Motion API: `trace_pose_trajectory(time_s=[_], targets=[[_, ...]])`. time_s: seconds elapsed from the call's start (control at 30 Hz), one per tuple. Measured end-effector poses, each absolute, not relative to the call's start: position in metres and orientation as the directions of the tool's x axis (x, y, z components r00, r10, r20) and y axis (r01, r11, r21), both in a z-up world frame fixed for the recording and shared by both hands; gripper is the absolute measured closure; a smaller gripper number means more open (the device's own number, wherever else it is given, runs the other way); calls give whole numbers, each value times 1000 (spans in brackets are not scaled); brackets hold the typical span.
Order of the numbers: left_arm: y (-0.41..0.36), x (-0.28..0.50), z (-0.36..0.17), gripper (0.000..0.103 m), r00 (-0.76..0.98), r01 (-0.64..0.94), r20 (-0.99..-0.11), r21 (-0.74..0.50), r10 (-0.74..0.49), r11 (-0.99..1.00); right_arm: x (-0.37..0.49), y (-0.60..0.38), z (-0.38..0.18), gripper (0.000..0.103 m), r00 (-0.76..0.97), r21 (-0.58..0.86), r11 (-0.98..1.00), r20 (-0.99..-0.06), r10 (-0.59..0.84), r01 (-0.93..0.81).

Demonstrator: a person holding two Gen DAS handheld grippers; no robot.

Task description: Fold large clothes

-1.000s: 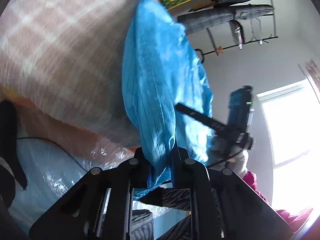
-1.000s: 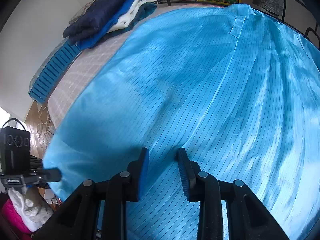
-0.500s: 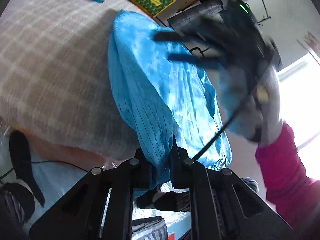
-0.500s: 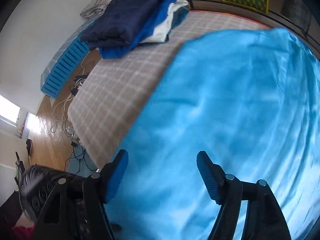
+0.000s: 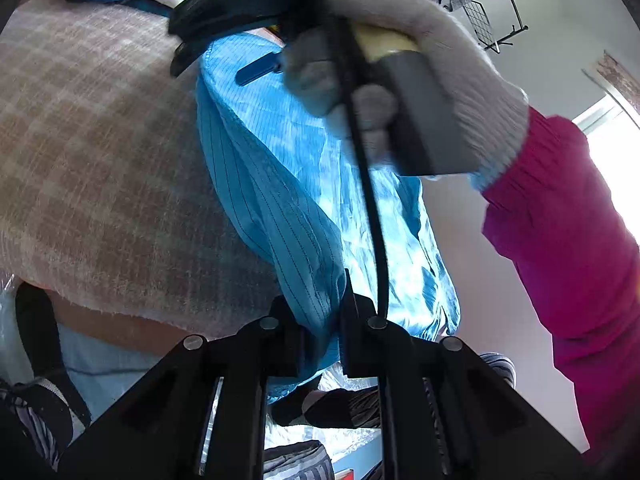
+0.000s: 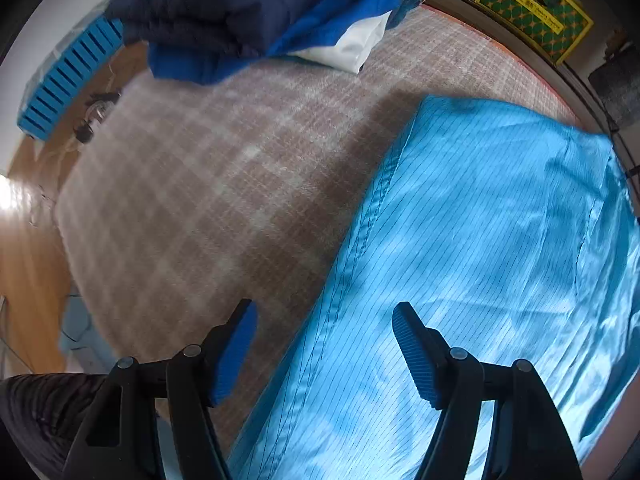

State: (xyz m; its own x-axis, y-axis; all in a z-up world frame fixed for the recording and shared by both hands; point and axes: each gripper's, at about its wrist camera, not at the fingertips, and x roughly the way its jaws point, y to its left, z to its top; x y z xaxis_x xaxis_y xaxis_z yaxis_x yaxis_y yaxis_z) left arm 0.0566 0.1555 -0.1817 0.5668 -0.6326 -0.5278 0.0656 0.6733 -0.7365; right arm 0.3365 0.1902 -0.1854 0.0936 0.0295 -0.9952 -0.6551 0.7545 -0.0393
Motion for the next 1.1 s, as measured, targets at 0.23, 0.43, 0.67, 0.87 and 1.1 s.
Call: trace_pose_trajectory(time_s=[0.23, 0.43, 0.67, 0.87, 1.1], targets=[[151, 62, -177, 94, 565, 83, -526, -731, -636, 678, 340, 187, -209, 81, 87, -86, 738, -996, -37, -669], [138, 74, -168, 94, 557, 96, -537, -715, -633, 692, 345, 158, -198, 103, 110, -21, 771, -992, 64, -636], [104, 84, -136, 94, 552, 170, -567, -641, -611, 749, 352, 91, -157, 103, 137, 197, 821, -939, 314, -536], [63, 98, -115, 94, 522, 263, -593, -571, -613, 778, 361, -10, -131, 103, 196, 453, 802, -810, 553, -390], [7, 121, -110, 94, 455, 359, -630, -517, -629, 777, 365, -122, -138, 103, 300, 617, 760, -699, 649, -204]])
